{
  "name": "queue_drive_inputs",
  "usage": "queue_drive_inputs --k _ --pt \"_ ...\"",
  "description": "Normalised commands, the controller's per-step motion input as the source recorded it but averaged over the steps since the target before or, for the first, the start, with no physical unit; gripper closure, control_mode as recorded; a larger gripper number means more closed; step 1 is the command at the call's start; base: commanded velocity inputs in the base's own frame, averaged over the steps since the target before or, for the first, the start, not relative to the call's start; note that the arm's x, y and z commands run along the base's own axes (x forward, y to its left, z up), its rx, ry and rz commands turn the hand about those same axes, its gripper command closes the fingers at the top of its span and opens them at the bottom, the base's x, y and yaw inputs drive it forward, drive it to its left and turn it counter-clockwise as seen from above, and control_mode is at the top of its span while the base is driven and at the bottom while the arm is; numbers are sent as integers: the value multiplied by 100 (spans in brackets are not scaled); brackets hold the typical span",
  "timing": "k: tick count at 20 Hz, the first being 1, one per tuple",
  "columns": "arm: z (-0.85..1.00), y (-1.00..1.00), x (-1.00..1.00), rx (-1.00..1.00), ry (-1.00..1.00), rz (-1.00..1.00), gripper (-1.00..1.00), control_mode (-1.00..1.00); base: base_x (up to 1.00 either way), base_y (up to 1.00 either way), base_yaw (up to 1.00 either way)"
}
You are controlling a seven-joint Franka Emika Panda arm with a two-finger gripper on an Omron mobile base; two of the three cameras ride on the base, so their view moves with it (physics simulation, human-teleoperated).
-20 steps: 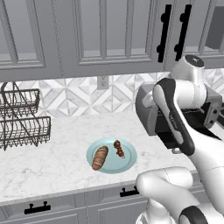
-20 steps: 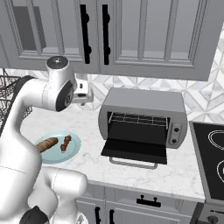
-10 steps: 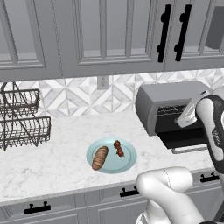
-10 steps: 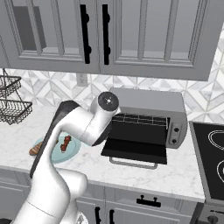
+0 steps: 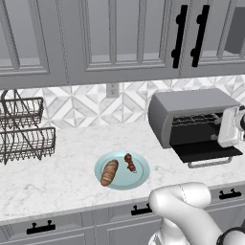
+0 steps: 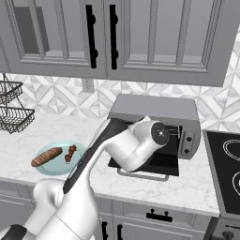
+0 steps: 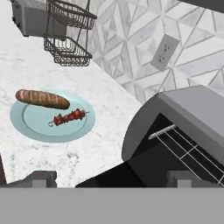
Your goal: Pick up the kebab skewer and baguette bread, and place them inside the toaster oven. Close the toaster oven door and start by setting the timer.
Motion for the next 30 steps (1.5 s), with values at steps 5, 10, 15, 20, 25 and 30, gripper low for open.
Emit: queue_drive_inputs --k 5,10,15,20,25,30 --pt "-19 -20 36 15 -23 -5 -100 -100 0 0 0" --pt "-19 -29 42 13 -12 -2 -100 -100 0 0 0" --pt "-12 -32 33 7 0 -1 -100 -100 0 0 0" --pt "-32 -25 29 3 0 -1 -100 -100 0 0 0" --pt "-23 -5 34 1 0 0 -100 -100 0 0 0" --pt "-19 0 37 0 -4 0 -100 -100 0 0 0"
